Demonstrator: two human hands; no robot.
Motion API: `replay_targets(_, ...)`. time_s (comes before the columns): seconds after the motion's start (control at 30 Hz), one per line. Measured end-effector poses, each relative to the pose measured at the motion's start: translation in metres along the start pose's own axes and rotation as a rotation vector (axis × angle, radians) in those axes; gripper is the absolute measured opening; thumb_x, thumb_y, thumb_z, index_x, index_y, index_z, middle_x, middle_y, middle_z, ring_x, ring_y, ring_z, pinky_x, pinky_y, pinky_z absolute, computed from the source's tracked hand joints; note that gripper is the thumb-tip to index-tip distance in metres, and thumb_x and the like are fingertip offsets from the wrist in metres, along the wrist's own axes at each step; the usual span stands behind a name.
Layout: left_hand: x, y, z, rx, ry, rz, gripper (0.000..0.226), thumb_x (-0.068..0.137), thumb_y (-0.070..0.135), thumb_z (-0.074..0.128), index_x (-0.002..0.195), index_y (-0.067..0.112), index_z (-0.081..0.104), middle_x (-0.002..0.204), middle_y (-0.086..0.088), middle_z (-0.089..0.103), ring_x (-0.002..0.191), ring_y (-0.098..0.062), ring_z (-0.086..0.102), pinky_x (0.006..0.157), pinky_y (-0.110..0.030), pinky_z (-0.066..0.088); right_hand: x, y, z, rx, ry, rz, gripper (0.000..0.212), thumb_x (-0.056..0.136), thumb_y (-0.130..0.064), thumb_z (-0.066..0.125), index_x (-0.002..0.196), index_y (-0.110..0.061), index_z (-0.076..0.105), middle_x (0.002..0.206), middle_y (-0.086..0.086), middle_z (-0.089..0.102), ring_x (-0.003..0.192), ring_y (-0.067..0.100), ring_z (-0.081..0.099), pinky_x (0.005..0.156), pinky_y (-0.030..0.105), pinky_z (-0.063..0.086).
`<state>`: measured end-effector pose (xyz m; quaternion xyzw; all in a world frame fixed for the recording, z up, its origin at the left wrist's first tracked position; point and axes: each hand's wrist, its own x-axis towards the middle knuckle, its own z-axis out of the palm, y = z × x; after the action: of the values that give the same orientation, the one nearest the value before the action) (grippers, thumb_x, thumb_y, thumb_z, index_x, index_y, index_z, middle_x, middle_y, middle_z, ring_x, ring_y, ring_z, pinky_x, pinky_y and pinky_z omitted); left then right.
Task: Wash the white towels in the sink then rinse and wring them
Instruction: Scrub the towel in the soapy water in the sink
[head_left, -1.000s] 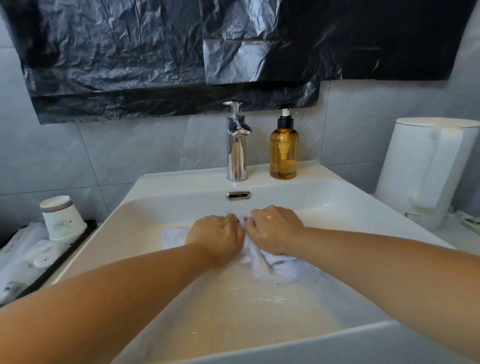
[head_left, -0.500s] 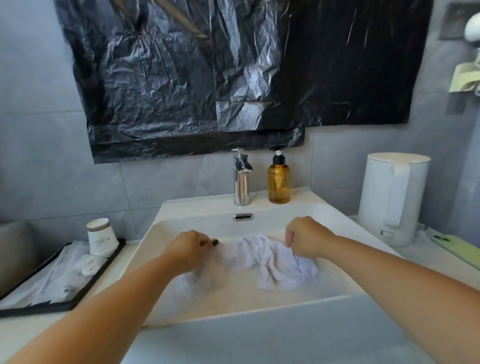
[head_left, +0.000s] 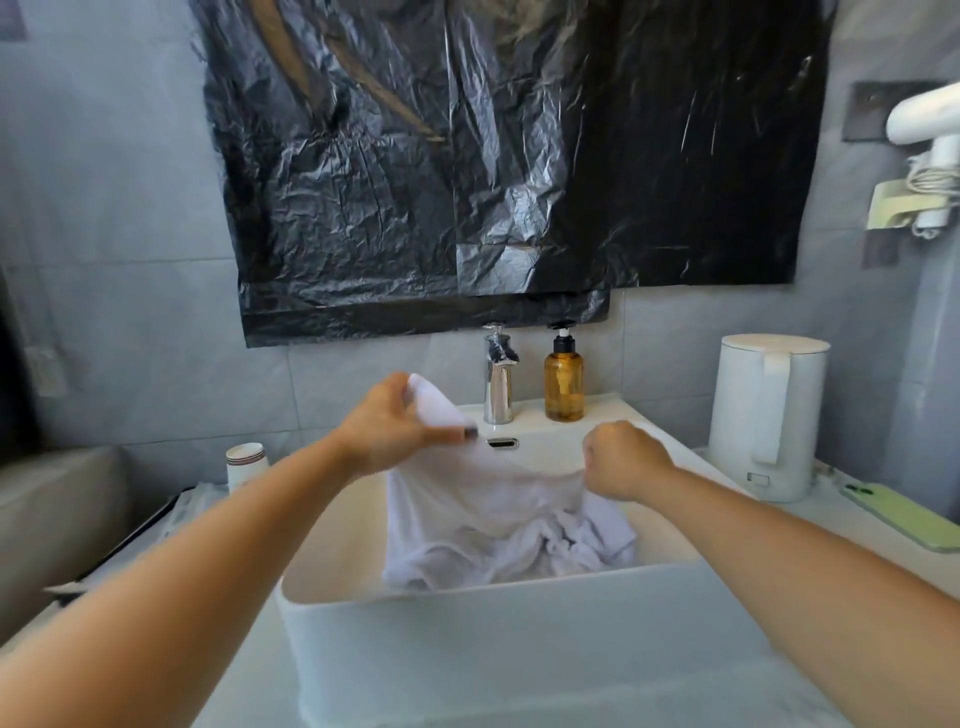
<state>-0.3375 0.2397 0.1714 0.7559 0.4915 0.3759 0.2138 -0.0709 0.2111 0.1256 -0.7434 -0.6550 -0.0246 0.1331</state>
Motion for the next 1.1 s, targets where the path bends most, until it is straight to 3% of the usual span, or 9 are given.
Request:
replay_targets(0.13, -0.011, 0.011, -0.011, 0.79, -0.268, 0.103, 0.033, 0.081, 0.026, 0.076, 0.11, 0.013, 0.065, 0.105, -0.005, 0.063, 0.091, -0.02, 0.051, 0.073, -0.024, 0.036, -0.004, -0.009, -0.023, 0.148, -0.043, -0.079, 0.024, 0.079, -0.005, 0.05, 0.055, -0.01, 0.046, 0.064, 0.006, 0.048, 0.066, 0.021, 0.046, 0.053, 0.027, 0.032)
replay_targets(0.33, -0.015, 0.028, -0.013, -0.072, 0.032, -0.071, 0.015, 0.096, 0.022, 0.06, 0.1, 0.012, 0.069, 0.101, -0.01, 0.069, 0.095, -0.028, 0.065, 0.081, -0.035, 0.05, -0.031, -0.062, -0.018, 1.005, -0.181, -0.05, 0.011, 0.093, -0.022, 0.055, 0.1, -0.018, 0.048, 0.091, 0.001, 0.051, 0.085, 0.019, 0.049, 0.067, 0.029, 0.038)
replay_targets(0.43, -0.02, 0.042, -0.02, -0.364, 0.017, -0.133, 0.018, 0.095, 0.018, 0.056, 0.099, 0.01, 0.072, 0.093, -0.01, 0.074, 0.085, -0.027, 0.07, 0.079, -0.038, 0.057, -0.036, -0.073, -0.008, 0.827, -0.306, -0.137, 0.103, 0.067, -0.062, 0.075, 0.145, -0.035, 0.014, 0.125, -0.003, 0.05, 0.112, 0.02, 0.054, 0.079, 0.031, 0.046)
replay_targets(0.47, -0.022, 0.046, -0.019, -0.396, -0.006, -0.104, 0.018, 0.095, 0.015, 0.057, 0.096, 0.008, 0.073, 0.089, -0.01, 0.075, 0.082, -0.027, 0.071, 0.079, -0.039, 0.057, -0.037, -0.078, -0.005, 0.762, -0.28, -0.166, 0.111, 0.064, -0.065, 0.076, 0.149, -0.035, 0.011, 0.128, -0.003, 0.05, 0.114, 0.022, 0.054, 0.077, 0.031, 0.048)
replay_targets(0.6, -0.026, 0.047, -0.01, -0.479, -0.012, 0.047, 0.012, 0.088, 0.012, 0.064, 0.089, 0.005, 0.074, 0.085, -0.009, 0.074, 0.08, -0.023, 0.068, 0.076, -0.039, 0.056, -0.026, -0.091, -0.012, 0.844, -0.024, -0.145, 0.015, 0.09, -0.021, 0.064, 0.082, -0.014, 0.054, 0.08, 0.005, 0.056, 0.067, 0.026, 0.061, 0.06, 0.043, 0.056)
replay_targets(0.7, -0.023, 0.035, -0.003, -0.635, 0.056, 0.073, 0.041, 0.067, 0.029, 0.076, 0.103, 0.015, 0.066, 0.1, -0.003, 0.07, 0.088, -0.016, 0.065, 0.075, -0.028, 0.051, -0.017, -0.1, -0.029, 1.011, 0.037, -0.064, 0.022, 0.089, 0.0, 0.05, 0.074, -0.014, 0.058, 0.077, 0.012, 0.063, 0.068, 0.035, 0.065, 0.056, 0.044, 0.06)
replay_targets(0.8, -0.021, 0.016, 0.012, -0.67, -0.126, 0.084, 0.082, 0.052, 0.035, 0.086, 0.125, 0.017, 0.054, 0.118, -0.007, 0.066, 0.103, -0.017, 0.066, 0.079, -0.03, 0.054, -0.005, -0.103, -0.05, 1.165, 0.084, -0.069, 0.031, 0.093, -0.004, 0.045, 0.078, -0.024, 0.063, 0.08, 0.006, 0.067, 0.073, 0.03, 0.066, 0.056, 0.038, 0.059)
replay_targets(0.9, -0.019, 0.01, 0.036, -0.569, -0.15, 0.149, 0.078, 0.06, 0.022, 0.092, 0.129, 0.023, 0.054, 0.12, 0.003, 0.068, 0.108, -0.011, 0.066, 0.078, -0.021, 0.054, 0.013, -0.103, -0.075, 1.217, 0.191, -0.074, 0.025, 0.089, -0.011, 0.049, 0.072, -0.022, 0.065, 0.087, 0.005, 0.068, 0.086, 0.027, 0.065, 0.08, 0.039, 0.053)
replay_targets(1.1, 0.003, 0.025, 0.062, -0.623, 0.061, 0.18, 0.056, 0.066, 0.018, 0.092, 0.115, 0.017, 0.064, 0.102, 0.001, 0.075, 0.097, -0.018, 0.072, 0.079, -0.035, 0.061, 0.027, -0.114, -0.125, 1.374, 0.251, -0.044, 0.021, 0.091, -0.016, 0.052, 0.081, -0.021, 0.07, 0.095, 0.008, 0.069, 0.093, 0.028, 0.065, 0.08, 0.039, 0.054)
